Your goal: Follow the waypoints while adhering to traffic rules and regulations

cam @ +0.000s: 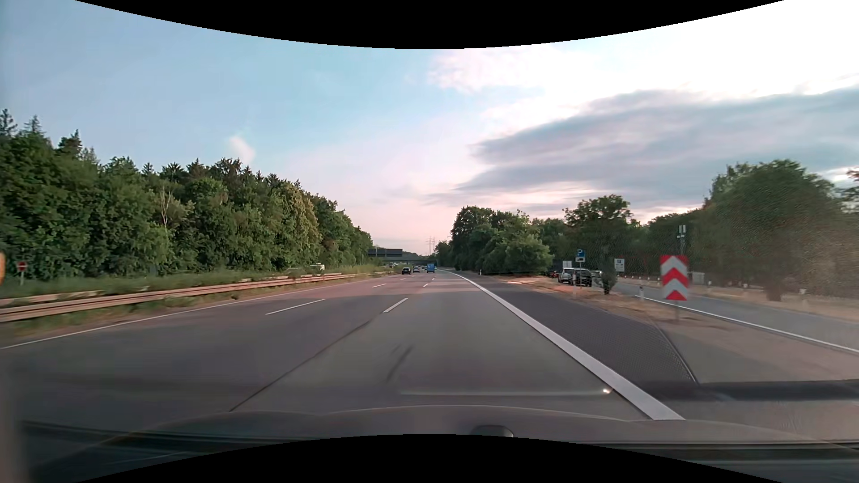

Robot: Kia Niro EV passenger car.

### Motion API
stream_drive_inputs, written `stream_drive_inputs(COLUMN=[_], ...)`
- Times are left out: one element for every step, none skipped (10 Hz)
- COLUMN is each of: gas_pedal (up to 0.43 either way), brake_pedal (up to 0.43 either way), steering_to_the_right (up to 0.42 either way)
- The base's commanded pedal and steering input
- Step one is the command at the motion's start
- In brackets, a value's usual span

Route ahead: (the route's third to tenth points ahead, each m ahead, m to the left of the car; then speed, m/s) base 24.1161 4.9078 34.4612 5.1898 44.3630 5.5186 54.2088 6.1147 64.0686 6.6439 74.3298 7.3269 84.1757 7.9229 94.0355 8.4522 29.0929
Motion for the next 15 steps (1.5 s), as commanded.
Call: stream_drive_inputs(gas_pedal=[0.000,0.000,0.000,0.000,0.000,0.000,0.000,0.000,0.000,0.000,0.000,0.000,0.000,0.000,0.000], brake_pedal=[0.000,0.000,0.000,0.000,0.000,0.000,0.000,0.000,0.000,0.000,0.000,0.000,0.000,0.000,0.000], steering_to_the_right=[-0.007,-0.007,-0.007,-0.007,-0.007,-0.007,-0.007,-0.007,-0.007,-0.007,-0.007,-0.007,-0.006,-0.006,-0.006])
